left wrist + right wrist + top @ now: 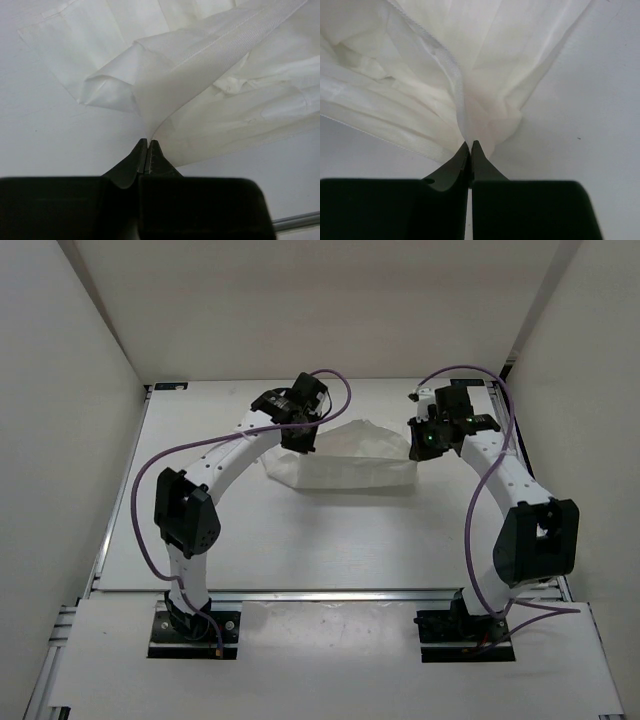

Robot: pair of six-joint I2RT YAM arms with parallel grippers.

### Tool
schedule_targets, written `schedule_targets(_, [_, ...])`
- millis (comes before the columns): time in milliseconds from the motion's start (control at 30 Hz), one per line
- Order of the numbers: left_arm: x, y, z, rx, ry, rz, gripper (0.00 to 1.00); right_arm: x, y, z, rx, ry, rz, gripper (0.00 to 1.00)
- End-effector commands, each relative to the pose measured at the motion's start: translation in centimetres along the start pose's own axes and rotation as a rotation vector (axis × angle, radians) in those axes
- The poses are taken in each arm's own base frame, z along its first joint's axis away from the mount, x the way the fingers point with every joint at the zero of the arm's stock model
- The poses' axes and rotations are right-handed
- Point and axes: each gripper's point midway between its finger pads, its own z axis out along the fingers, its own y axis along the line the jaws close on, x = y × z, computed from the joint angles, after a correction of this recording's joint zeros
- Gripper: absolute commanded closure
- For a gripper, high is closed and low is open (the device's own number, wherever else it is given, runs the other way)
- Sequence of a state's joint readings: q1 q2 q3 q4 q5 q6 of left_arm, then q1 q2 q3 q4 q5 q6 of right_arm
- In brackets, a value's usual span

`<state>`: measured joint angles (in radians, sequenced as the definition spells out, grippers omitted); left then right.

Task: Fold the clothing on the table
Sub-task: Fold the skirt

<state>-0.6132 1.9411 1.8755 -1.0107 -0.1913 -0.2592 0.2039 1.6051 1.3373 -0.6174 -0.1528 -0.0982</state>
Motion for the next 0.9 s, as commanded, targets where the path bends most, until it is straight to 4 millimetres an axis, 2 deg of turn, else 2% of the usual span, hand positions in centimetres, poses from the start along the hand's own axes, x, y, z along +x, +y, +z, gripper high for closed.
schedule_targets(0, [-0.5, 2.0, -4.4, -0.051, -0.059, -0.015, 1.00, -0.1, -1.5, -2.7, 0.045, -0.042, -0.055, 1.00])
schedule_targets(33, [-0.7, 1.7, -5.5, -0.037, -0.080, -0.016, 1.00, -0.1, -1.6, -3.5, 0.051, -0.061, -0.064, 1.00])
schedule_targets(67, [-0.2, 1.5, -5.6, -0.038, -0.066, -0.015, 1.00, -0.3, -1.2, -4.4, 0.042, -0.092, -0.080, 1.00])
schedule_targets(200, [0.4, 1.9, -8.6, -0.049, -0.106, -0.047, 1.00, -1.9, -0.8, -7.3, 0.051, -0.219, -0.130, 1.00])
schedule_targets(267, [1.2, 2.5, -9.5, -0.060, -0.112, -0.070, 1.00, -1.6, -0.4, -8.8, 0.078, -0.268, -0.178, 1.00])
schedule_targets(300, [2.3, 3.0, -9.7, -0.056, -0.107, -0.088, 1.00, -0.6, -0.3, -8.4, 0.098, -0.258, -0.194, 1.00])
schedule_targets(333, [4.2, 3.7, -9.2, -0.062, -0.069, -0.089, 1.00, 0.1, -0.1, -8.2, 0.105, -0.245, -0.204, 1.00])
schedule_targets(367, [6.5, 4.3, -7.8, -0.071, -0.015, -0.105, 1.00, 2.1, -0.6, -7.2, 0.136, -0.187, -0.199, 1.00])
schedule_targets(400, [7.0, 4.1, -8.0, -0.039, -0.014, -0.122, 1.00, 3.8, -0.7, -6.3, 0.142, -0.133, -0.191, 1.00])
schedule_targets(467, [9.5, 4.3, -7.2, -0.025, 0.031, -0.139, 1.00, 6.2, -1.0, -5.5, 0.122, -0.078, -0.147, 1.00])
schedule_targets(533, [10.0, 3.3, -6.9, 0.010, 0.026, -0.144, 1.00, 7.1, -1.4, -5.2, 0.108, -0.062, -0.113, 0.99])
schedule_targets(600, [10.4, 1.9, -6.7, 0.058, 0.030, -0.161, 1.00, 9.1, -1.3, -4.1, 0.100, -0.005, -0.121, 1.00])
schedule_targets(700, [12.4, 0.4, -5.5, 0.128, 0.091, -0.204, 1.00, 12.0, -0.9, -2.6, 0.099, 0.096, -0.147, 1.00])
schedule_targets(800, [13.7, -0.2, -4.8, 0.154, 0.130, -0.238, 1.00, 13.7, -1.0, -2.2, 0.083, 0.163, -0.130, 1.00])
schedule_targets(867, [14.0, -0.4, -4.9, 0.161, 0.126, -0.236, 1.00, 14.0, -1.4, -2.3, 0.090, 0.167, -0.109, 0.99])
